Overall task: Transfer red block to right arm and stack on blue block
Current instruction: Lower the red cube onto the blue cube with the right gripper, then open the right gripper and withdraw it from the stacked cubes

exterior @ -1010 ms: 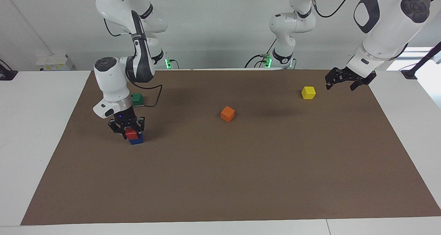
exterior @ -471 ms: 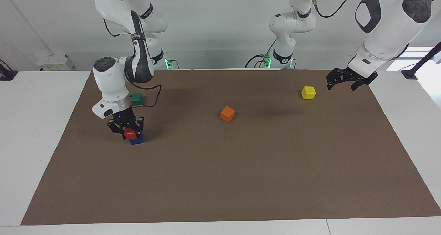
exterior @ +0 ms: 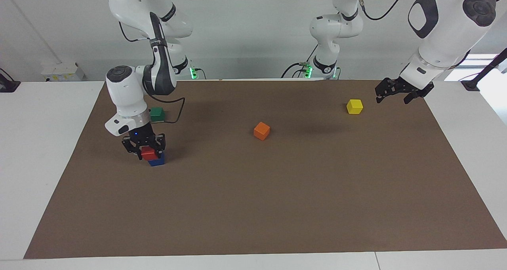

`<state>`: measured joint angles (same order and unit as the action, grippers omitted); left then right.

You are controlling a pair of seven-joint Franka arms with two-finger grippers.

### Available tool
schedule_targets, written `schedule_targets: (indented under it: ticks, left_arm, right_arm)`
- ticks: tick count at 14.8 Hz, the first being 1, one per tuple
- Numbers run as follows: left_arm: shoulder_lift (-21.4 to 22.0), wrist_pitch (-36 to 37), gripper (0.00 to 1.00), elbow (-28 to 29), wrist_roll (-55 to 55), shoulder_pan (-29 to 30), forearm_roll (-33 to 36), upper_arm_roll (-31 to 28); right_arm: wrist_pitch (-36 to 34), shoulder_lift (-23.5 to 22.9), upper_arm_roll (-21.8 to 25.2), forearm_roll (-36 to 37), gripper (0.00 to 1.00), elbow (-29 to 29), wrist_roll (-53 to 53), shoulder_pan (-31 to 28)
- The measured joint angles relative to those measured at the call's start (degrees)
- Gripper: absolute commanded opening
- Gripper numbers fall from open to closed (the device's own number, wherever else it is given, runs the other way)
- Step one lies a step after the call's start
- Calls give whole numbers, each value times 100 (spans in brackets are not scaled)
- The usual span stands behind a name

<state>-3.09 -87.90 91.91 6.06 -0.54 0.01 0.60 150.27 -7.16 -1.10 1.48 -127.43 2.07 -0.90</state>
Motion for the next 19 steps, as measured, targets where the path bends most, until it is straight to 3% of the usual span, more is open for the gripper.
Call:
schedule_targets:
  ticks: [2, 3, 7, 19]
  left_arm:
    - [0, 0, 100, 0, 0, 0, 0, 0]
    - [0, 0, 100, 0, -1, 0, 0, 0]
    - [0, 0, 100, 0, -1, 0, 0, 0]
    - [0, 0, 100, 0, -4, 0, 0, -11]
  right_arm:
    - [0, 0, 0, 0, 99, 0, 0, 0]
    - [-11, 0, 0, 0, 100, 1, 0, 0]
    - [-658, 1, -9, -29, 100, 238, 0, 1]
    - [-4618, 125, -2, -162, 100, 2612, 0, -9]
